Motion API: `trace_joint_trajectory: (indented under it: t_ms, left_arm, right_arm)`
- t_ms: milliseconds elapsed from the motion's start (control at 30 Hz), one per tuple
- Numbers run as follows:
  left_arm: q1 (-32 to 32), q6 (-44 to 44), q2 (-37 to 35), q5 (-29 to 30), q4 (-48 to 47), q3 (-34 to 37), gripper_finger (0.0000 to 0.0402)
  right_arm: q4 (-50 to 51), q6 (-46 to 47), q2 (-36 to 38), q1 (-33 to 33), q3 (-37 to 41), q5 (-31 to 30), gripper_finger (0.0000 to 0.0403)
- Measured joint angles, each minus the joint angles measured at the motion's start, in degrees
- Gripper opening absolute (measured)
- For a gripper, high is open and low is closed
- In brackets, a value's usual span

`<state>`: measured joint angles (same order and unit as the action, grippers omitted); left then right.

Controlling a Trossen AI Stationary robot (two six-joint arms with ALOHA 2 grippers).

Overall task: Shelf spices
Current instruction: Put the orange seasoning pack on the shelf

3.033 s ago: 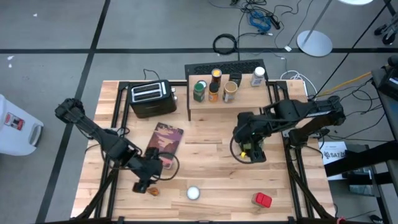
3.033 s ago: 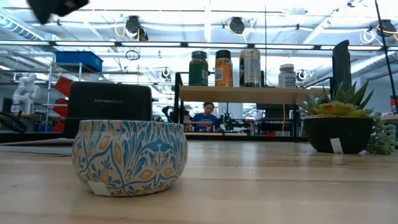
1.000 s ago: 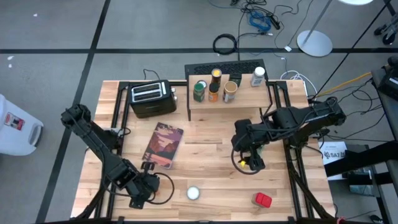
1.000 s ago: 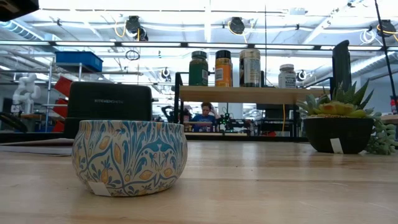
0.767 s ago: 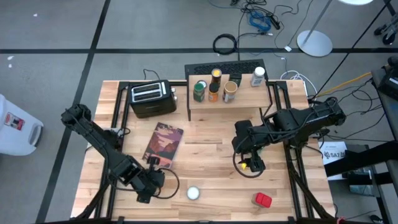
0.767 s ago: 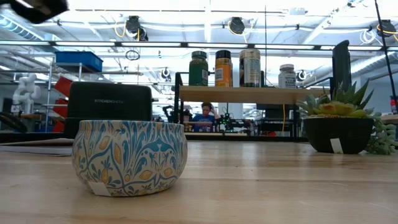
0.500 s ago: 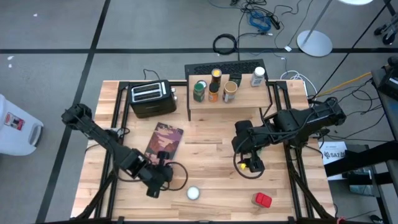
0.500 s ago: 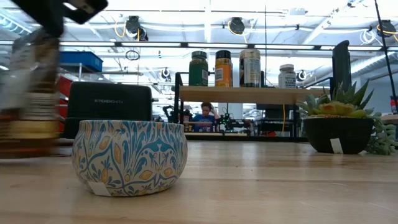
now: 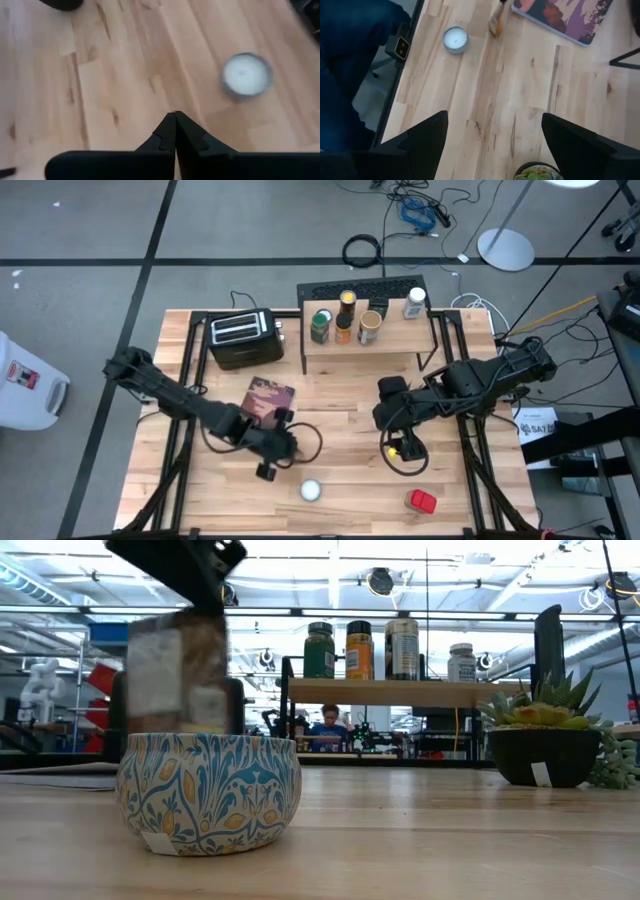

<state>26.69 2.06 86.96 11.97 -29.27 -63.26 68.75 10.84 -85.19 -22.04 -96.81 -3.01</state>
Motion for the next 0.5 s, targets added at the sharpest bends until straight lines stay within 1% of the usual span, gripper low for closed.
trace_joint_trajectory:
  t_ms: [133, 233, 400, 500]
  left_arm:
    - [-2.75, -5.25, 2.93, -0.16, 0.59, -1.61, 0.0002]
    - [-4.29, -8.95, 5.79, -0.18, 0.62, -4.04, 0.0001]
    - [-5.67, -14.08, 10.72, -0.32, 0.34, -8.38, 0.0002]
    - [-6.2, -15.8, 12.41, -0.4, -0.67, -9.99, 0.0011]
  right_arm:
    - [0.02, 1.78, 0.02, 0.02, 0.41, -0.28, 0.031]
    - [-0.08, 2.34, 0.04, 0.02, 2.44, -0.29, 0.031]
    - [-2.69, 3.69, 0.02, 0.02, 9.36, -0.28, 0.031]
    - [-5.6, 3.9, 0.02, 0.02, 13.81, -0.26, 0.031]
